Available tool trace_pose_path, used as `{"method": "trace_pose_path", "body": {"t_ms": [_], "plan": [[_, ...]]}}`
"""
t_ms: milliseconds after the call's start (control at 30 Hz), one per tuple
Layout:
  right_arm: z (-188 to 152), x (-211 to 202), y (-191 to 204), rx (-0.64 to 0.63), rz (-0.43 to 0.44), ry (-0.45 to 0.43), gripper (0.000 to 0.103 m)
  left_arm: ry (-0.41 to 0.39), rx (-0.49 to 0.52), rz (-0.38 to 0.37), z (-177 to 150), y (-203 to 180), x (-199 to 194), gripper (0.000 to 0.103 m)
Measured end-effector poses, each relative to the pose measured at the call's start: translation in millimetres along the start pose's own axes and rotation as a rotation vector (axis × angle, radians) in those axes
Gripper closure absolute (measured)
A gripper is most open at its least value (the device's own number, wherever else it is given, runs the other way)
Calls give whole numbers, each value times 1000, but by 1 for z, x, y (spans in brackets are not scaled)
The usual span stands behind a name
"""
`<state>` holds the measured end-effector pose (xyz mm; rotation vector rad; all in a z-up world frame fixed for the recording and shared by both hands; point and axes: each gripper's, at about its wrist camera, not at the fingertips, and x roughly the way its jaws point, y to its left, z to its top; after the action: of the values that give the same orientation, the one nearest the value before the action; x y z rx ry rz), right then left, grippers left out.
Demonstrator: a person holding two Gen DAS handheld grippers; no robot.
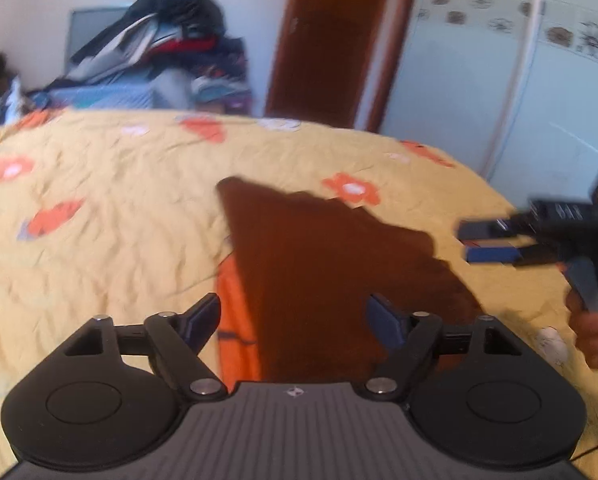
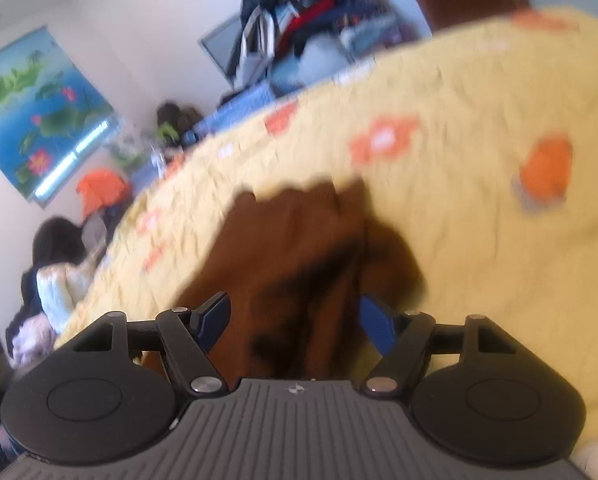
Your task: Fold small clothes
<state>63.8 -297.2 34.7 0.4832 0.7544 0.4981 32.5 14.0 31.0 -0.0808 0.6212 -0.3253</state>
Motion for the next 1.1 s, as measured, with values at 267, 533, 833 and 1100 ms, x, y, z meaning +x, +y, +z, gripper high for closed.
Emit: {"method": "trace_pose_path", "body": {"t_ms": [267,533,833,1100], "plan": [[7,101,22,-187,-60,187,7,88,203,38,-27,-29,58,11],[-15,32,40,-243,-42,115,7,2,159,120,-34,-4,-14,11],[-42,1,40,-105,42,188,32,47,282,166,-55,-26,7,16],[-48,13,42,-138,63,271,87,102,224,121,-52,-27,6,87]]}}
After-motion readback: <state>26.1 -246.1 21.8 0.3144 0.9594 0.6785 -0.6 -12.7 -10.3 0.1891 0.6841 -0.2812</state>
